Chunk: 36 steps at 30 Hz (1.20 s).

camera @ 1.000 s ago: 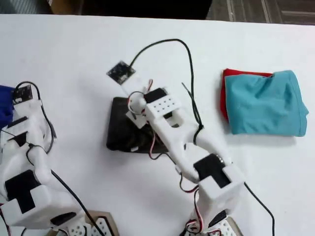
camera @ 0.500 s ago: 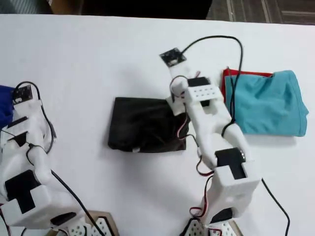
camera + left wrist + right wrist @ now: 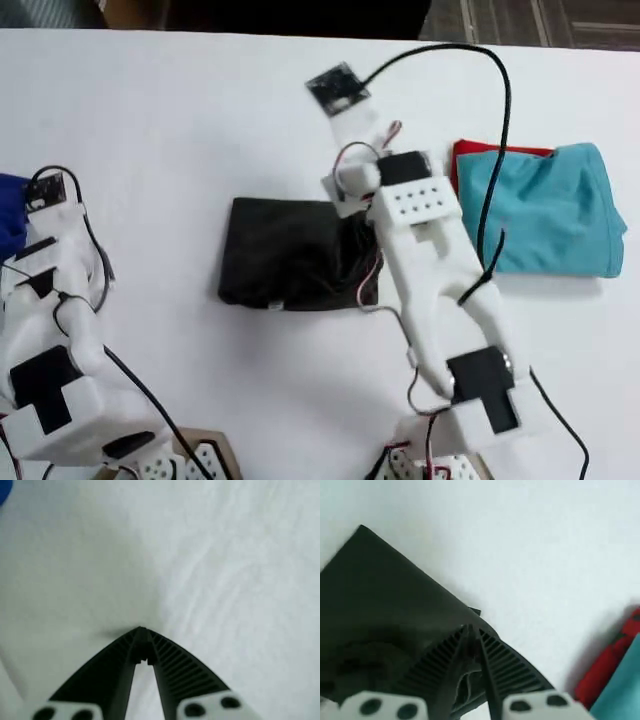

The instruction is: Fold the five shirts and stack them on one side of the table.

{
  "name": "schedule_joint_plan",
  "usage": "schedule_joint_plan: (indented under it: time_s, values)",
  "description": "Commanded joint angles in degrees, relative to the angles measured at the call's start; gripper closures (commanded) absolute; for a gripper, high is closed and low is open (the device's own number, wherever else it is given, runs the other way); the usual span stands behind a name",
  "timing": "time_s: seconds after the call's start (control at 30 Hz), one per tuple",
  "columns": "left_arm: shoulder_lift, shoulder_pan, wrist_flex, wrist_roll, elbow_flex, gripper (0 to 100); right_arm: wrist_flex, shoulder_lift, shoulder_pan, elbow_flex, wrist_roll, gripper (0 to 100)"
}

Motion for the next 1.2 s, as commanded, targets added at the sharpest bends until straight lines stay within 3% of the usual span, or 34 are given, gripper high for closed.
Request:
schedule_joint_plan:
  time_s: [0.0, 0.17, 0.73, 0.83, 1.17]
  values:
    - [-2.3, -0.1, -1.1, 0.5, 0.0, 97, 1.5, -2.9, -4.3, -1.9, 0.1, 97.8]
    - [-2.3, -0.1, -1.1, 0.5, 0.0, 97, 1.5, 4.2, -4.6, -2.0, 0.1, 97.8]
    - [-2.3, -0.1, -1.1, 0.5, 0.0, 97, 7.2, 9.1, 10.2, -4.2, 0.1, 97.8]
    - [-2.3, -0.1, -1.1, 0.5, 0.0, 97, 7.3, 7.0, 9.3, -6.9, -0.1, 97.8]
    - [-2.3, -0.1, -1.1, 0.5, 0.0, 97, 7.0, 8.0, -6.3, -7.8, 0.0, 97.8]
